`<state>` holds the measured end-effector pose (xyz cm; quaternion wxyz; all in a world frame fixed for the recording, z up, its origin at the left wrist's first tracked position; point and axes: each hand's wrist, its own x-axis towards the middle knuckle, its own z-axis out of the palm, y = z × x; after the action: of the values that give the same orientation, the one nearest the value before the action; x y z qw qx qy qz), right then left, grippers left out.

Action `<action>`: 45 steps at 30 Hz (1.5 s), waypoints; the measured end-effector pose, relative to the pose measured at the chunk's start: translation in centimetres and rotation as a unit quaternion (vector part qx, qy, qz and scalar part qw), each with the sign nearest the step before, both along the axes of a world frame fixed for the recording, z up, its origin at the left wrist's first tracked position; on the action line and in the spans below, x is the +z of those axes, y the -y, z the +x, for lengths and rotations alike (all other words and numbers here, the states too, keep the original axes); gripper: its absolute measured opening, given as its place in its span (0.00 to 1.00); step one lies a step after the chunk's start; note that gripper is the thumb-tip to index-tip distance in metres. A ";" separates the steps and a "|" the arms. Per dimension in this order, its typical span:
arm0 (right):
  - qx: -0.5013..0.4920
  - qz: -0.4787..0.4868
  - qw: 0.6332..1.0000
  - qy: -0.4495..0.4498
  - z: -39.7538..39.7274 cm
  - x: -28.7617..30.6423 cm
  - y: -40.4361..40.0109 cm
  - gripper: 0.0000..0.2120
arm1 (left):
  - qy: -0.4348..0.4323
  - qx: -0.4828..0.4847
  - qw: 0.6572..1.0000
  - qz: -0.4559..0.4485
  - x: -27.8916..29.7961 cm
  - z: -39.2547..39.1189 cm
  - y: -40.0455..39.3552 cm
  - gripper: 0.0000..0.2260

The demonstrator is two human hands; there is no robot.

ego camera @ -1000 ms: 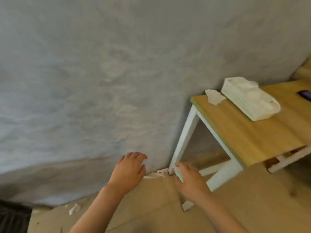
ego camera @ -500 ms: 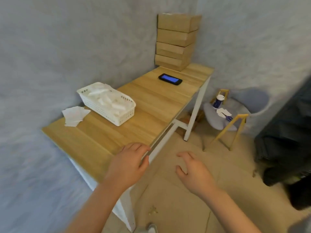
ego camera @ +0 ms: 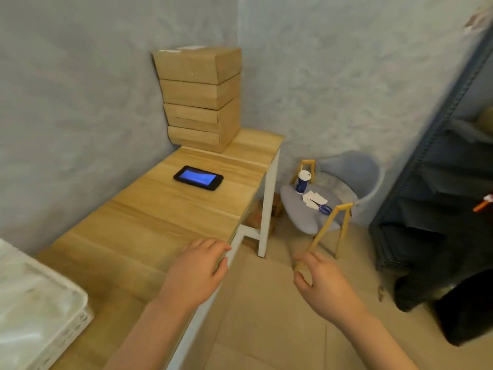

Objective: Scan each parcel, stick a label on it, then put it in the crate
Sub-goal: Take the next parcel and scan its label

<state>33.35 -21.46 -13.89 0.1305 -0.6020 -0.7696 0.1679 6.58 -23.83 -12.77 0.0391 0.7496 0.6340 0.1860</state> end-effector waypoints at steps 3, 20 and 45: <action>-0.004 0.013 1.000 0.005 1.5 0.7 -6.8 0.17 | -0.007 -0.005 1.000 0.002 0.6 0.9 -6.3 0.13; 0.105 0.079 0.979 -0.156 2.2 9.3 -45.1 0.16 | 0.047 0.187 0.968 0.159 7.9 -0.1 -36.0 0.10; 0.234 -0.038 0.837 -0.493 -22.2 20.9 -76.5 0.23 | 0.434 0.331 0.748 0.378 15.8 -7.0 -54.9 0.19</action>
<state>11.13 55.02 6.99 0.4263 -0.2461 -0.7143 0.4975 -0.41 31.08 3.04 -0.0401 0.2845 0.6352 0.7169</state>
